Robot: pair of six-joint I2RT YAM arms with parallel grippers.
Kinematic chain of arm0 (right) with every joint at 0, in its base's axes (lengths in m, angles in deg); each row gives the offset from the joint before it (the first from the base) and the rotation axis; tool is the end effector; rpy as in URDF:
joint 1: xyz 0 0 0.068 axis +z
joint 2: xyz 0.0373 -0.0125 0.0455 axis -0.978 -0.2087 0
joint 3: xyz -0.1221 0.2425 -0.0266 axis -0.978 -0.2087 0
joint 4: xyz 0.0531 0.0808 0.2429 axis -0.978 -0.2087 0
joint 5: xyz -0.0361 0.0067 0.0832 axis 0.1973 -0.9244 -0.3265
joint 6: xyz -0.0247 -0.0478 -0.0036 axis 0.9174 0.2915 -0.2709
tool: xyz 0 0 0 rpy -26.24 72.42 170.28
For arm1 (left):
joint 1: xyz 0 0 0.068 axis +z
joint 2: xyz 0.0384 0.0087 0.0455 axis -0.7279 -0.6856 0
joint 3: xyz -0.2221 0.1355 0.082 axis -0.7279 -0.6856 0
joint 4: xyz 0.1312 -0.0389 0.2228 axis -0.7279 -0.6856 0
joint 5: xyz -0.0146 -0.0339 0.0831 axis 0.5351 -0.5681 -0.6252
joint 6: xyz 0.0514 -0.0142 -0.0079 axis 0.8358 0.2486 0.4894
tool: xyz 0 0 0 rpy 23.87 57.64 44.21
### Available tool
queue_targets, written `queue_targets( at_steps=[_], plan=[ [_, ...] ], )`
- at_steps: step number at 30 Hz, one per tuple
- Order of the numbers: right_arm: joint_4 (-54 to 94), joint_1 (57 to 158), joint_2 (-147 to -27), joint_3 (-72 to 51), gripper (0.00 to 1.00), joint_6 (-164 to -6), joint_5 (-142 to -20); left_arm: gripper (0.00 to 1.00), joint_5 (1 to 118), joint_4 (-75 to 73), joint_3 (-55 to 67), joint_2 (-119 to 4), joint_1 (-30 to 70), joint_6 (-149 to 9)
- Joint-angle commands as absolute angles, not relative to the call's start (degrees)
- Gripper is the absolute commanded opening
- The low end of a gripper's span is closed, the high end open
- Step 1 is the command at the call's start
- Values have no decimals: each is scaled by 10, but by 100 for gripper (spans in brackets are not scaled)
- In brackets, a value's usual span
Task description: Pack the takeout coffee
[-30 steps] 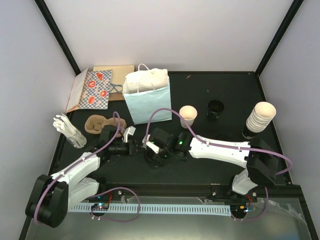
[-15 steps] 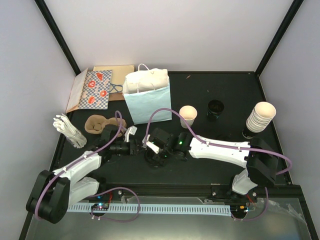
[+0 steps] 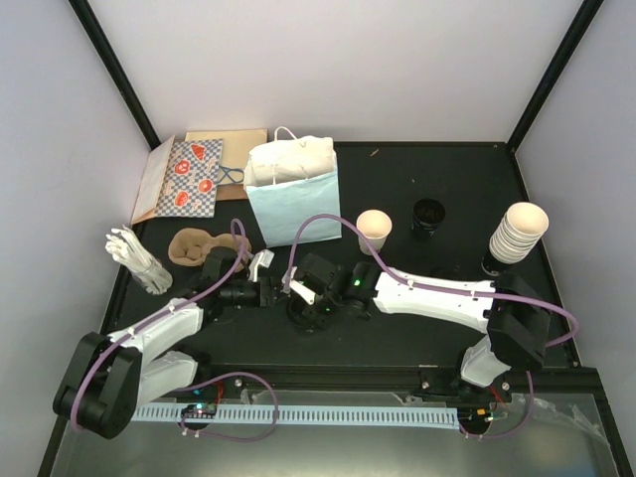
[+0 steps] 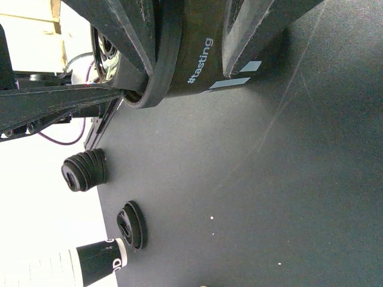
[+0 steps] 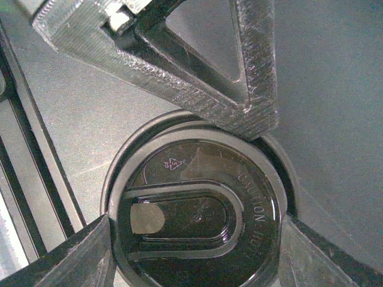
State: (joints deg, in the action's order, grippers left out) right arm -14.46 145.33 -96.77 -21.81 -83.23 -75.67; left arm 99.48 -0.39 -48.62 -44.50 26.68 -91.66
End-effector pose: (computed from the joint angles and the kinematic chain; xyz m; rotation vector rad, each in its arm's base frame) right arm 0.1225 0.2974 0.2240 -1.4278 2.3359 0.4467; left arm 0.1665 -0.0889 0.1520 0.1994 2.4173 -1.4258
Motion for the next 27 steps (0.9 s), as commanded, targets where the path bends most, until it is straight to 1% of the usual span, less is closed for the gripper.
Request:
queue_targets(
  at_steps=[1,13,20,23,27],
  plan=[
    [-248,1464,-1047,-270,65,-843,-829,32,923,-82,-528,-455,249,-905],
    [-247,1464,-1063,-276,64,-850,-843,32,894,-47,-565,-488,233,-923],
    [-254,1464,-1043,-265,65,-867,-794,35,891,-97,-521,-422,234,-929],
    [-255,1464,-1042,-262,65,-884,-770,40,880,-125,-486,-384,233,-931],
    [-257,1463,-1038,-264,65,-912,-751,50,865,-164,-455,-325,235,-936]
  ],
)
